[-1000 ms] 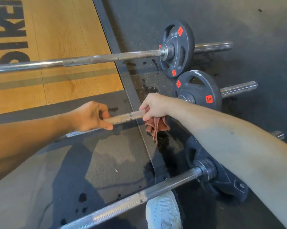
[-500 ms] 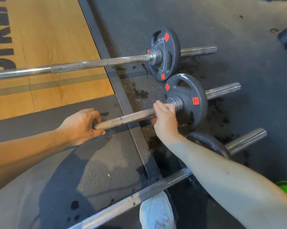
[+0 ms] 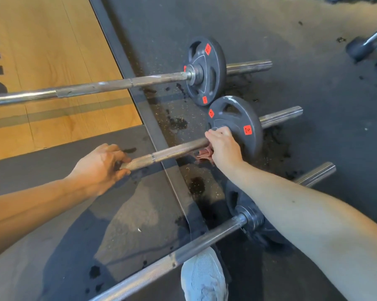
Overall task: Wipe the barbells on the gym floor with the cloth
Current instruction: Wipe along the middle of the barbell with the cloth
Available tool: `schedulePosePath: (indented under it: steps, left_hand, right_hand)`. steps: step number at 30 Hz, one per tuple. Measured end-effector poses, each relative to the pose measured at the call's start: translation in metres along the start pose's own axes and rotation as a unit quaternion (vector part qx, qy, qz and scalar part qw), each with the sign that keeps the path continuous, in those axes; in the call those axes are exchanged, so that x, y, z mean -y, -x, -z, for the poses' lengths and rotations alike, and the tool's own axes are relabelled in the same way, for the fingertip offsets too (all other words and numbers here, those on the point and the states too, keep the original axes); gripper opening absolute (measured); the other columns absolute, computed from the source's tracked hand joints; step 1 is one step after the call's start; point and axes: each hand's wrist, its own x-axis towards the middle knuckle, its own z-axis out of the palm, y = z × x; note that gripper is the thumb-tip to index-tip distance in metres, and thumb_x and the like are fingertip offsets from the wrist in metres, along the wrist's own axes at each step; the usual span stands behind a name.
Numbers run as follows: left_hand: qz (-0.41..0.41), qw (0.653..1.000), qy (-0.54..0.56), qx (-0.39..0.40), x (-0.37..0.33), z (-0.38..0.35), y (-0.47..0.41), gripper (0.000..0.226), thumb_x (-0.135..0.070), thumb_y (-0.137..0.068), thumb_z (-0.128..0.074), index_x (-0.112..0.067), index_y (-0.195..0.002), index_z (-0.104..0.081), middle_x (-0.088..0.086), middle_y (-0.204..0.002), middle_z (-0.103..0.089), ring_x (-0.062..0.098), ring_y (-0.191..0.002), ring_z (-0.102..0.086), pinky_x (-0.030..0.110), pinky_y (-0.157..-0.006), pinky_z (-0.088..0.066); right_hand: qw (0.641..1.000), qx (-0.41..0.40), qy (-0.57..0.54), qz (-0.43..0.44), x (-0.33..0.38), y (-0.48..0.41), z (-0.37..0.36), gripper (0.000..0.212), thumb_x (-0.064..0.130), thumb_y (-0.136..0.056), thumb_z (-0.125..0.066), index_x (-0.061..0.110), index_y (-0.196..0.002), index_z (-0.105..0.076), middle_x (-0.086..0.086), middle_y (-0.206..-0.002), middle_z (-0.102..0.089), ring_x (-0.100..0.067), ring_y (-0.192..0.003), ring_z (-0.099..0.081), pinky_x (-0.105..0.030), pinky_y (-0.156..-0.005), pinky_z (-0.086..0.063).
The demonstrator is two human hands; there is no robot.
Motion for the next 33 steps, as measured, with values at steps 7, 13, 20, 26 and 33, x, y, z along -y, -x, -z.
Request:
schedulePosePath:
  steps: [7, 13, 20, 26, 33]
  left_hand:
    - [-0.01, 1.0, 0.013, 0.001, 0.002, -0.001, 0.001, 0.024, -0.028, -0.084, -0.082, -0.027, -0.107, -0.077, -0.006, -0.093, -0.059, 0.02, -0.089, -0.056, 0.043, -0.074, -0.055]
    - [-0.011, 1.0, 0.005, -0.004, 0.007, -0.004, 0.0, 0.024, -0.026, -0.083, -0.081, -0.024, -0.106, -0.076, -0.006, -0.094, -0.058, 0.02, -0.088, -0.055, 0.044, -0.073, -0.056]
    - [-0.024, 1.0, 0.004, -0.012, 0.008, -0.008, 0.002, 0.026, -0.024, -0.082, -0.083, -0.025, -0.106, -0.075, -0.007, -0.092, -0.057, 0.021, -0.086, -0.055, 0.043, -0.071, -0.056]
    - [-0.018, 1.0, -0.006, -0.003, 0.007, -0.002, 0.002, 0.03, -0.029, -0.085, -0.08, -0.027, -0.115, -0.074, -0.008, -0.098, -0.059, 0.019, -0.095, -0.055, 0.041, -0.078, -0.055]
    - [-0.01, 1.0, -0.003, -0.005, 0.019, 0.012, 0.029, 0.03, -0.021, -0.083, -0.081, -0.027, -0.112, -0.074, -0.01, -0.103, -0.063, 0.019, -0.099, -0.057, 0.041, -0.076, -0.056]
  right_hand:
    - [0.993, -0.036, -0.107, 0.039, 0.048, 0.022, -0.031, 0.034, -0.005, -0.088, -0.06, 0.003, -0.12, -0.068, -0.013, -0.115, -0.057, -0.03, -0.108, -0.058, -0.04, -0.106, -0.048]
    - [0.999, -0.012, 0.045, -0.005, -0.012, 0.0, -0.011, 0.015, 0.029, -0.099, -0.056, 0.042, -0.104, -0.062, -0.007, -0.115, -0.063, -0.03, -0.102, -0.064, -0.052, -0.089, -0.059]
    - [0.989, -0.027, -0.131, 0.063, 0.088, 0.021, -0.045, 0.041, -0.014, -0.083, -0.063, 0.0, -0.121, -0.07, -0.014, -0.126, -0.065, -0.029, -0.118, -0.054, -0.039, -0.109, -0.046]
    - [0.995, -0.034, -0.044, 0.08, 0.008, 0.007, -0.018, 0.034, 0.047, -0.095, -0.066, 0.013, -0.097, -0.074, -0.011, -0.092, -0.067, -0.042, -0.085, -0.065, -0.058, -0.087, -0.057]
    - [0.985, -0.083, -0.134, -0.073, 0.054, 0.003, -0.029, 0.048, -0.018, -0.068, -0.069, -0.003, -0.113, -0.075, -0.022, -0.115, -0.069, -0.04, -0.109, -0.063, -0.04, -0.104, -0.048]
